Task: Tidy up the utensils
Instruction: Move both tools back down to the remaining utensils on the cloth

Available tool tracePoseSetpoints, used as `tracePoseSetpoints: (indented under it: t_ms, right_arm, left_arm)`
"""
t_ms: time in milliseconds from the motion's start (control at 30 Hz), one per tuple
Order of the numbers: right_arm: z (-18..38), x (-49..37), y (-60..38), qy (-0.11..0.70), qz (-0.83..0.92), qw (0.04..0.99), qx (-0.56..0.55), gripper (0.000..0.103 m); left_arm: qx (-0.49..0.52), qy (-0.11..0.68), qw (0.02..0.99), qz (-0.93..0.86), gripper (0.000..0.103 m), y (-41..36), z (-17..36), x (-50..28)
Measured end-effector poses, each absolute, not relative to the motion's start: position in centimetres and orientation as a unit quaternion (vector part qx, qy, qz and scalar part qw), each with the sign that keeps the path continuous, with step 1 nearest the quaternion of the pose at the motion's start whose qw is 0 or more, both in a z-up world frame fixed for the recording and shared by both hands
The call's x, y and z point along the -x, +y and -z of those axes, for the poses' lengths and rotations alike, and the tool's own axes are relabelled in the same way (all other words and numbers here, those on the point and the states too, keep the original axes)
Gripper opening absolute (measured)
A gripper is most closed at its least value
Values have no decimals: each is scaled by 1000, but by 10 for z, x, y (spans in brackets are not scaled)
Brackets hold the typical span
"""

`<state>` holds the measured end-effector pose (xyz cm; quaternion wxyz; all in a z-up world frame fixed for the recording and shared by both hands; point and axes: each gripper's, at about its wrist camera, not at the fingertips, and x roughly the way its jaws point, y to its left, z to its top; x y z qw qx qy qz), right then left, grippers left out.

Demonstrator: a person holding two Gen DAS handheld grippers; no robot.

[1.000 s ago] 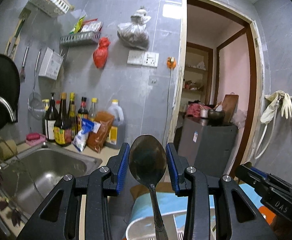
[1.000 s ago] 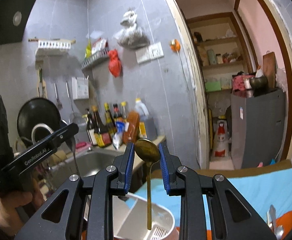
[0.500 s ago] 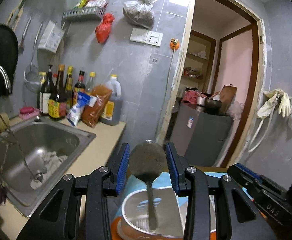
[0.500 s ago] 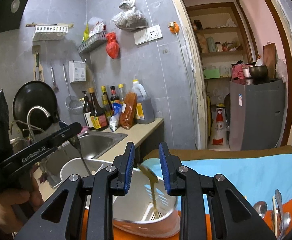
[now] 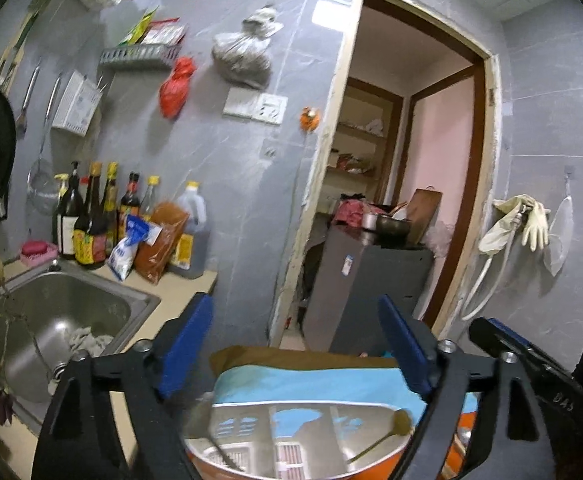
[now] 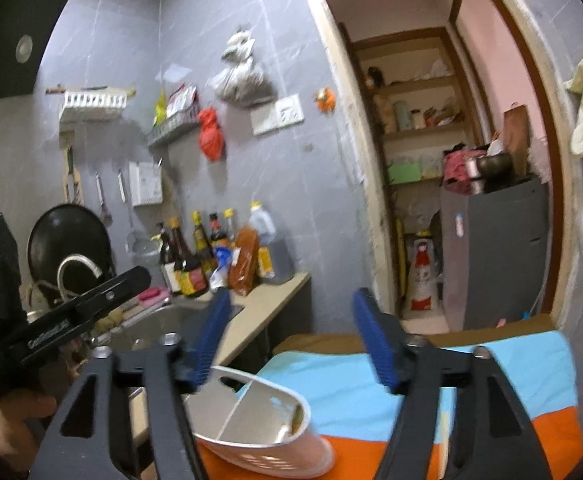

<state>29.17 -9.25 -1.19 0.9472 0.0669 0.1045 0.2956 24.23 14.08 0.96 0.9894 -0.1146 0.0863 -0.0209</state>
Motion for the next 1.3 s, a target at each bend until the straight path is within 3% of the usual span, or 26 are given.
tracePoseSetpoints:
  t_ms: [67,233,667,1300]
  right_arm:
    - [6,-288,-107,98,-286,951,-68,85]
    - [-9,-275,-150,78,-252,963,-61,103]
    - [-2,-259,-251,83,-171,981,-39,103]
    - [92,-294,-337,195,-130,971,-54,103]
  left_arm:
    - [109,80,991,20,98,129,-16,-240]
    - [92,74,993,27,100,91,-25,-236]
    - [68,107,988,89,101,-14,-5,-244]
    - [58,255,960,98,100,-98,95,-298]
